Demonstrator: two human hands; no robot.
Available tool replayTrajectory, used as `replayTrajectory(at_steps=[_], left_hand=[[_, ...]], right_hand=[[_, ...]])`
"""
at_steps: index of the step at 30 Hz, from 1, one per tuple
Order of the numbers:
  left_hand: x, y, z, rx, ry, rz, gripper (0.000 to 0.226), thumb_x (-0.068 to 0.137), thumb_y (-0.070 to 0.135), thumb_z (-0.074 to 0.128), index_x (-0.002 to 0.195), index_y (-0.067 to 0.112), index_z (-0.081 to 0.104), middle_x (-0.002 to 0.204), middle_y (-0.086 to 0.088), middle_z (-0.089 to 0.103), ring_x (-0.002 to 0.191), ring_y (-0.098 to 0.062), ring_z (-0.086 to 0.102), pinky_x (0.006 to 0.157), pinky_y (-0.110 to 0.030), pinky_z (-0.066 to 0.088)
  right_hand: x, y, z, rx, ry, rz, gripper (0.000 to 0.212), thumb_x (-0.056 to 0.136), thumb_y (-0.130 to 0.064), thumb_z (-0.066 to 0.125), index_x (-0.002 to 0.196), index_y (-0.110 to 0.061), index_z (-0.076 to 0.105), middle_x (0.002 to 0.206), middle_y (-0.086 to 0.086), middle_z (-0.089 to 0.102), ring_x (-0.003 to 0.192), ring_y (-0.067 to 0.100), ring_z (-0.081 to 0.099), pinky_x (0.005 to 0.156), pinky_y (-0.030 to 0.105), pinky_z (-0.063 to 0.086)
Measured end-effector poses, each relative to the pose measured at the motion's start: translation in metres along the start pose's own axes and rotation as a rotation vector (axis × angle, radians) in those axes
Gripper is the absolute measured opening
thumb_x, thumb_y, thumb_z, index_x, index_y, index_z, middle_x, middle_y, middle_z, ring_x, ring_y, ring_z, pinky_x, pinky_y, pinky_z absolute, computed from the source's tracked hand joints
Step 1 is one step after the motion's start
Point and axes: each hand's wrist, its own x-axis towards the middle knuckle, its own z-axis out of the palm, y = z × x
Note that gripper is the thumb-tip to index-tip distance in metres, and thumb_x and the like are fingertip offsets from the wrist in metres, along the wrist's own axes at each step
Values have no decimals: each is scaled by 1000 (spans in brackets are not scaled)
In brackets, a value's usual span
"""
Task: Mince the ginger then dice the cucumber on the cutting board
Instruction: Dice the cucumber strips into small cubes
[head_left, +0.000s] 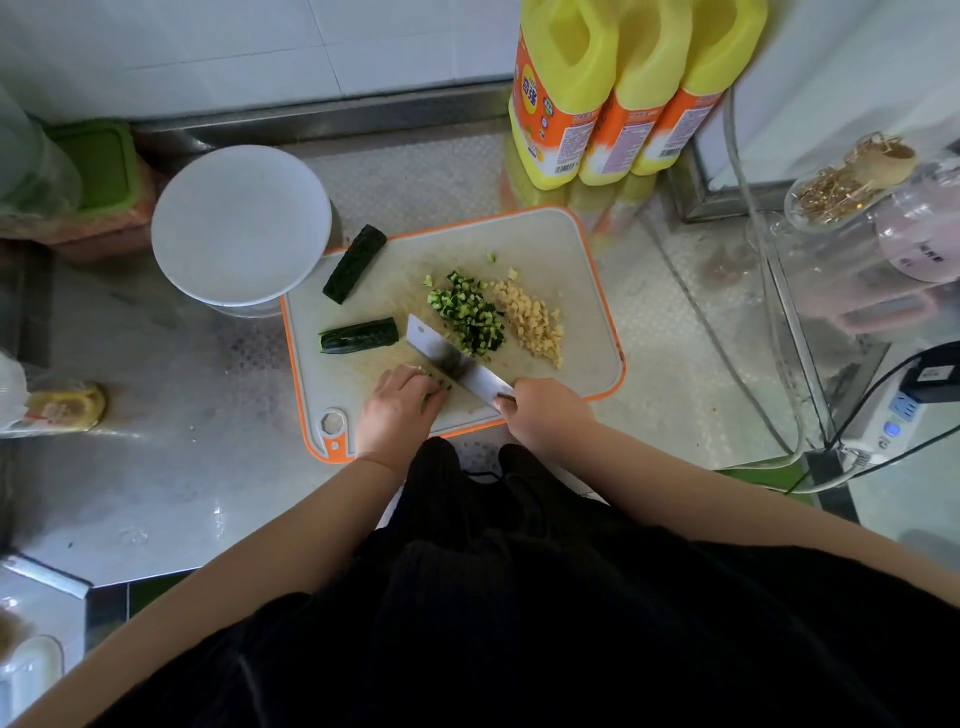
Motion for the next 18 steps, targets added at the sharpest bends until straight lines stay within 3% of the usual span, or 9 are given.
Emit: replayTrajectory(at_steps=[6,18], left_hand=[[-5,3,-5,15,23,15,26,84,27,59,74,7,72,84,-9,65,74,-32,62,59,-32,53],[-4,1,-2,12,-24,-22,29,85,29,57,73,6,70,77,-9,63,70,-31,63,55,-34,53]], right_hand=[[-11,2,0,-7,67,-34,35,102,-38,37,100,-6,52,99,15,61,90,33,58,65,33,36],[-7,-13,10,-145,-25,-15,24,100,-20,41,112,-5,56,110,13,62,101,33,60,71,33,38]])
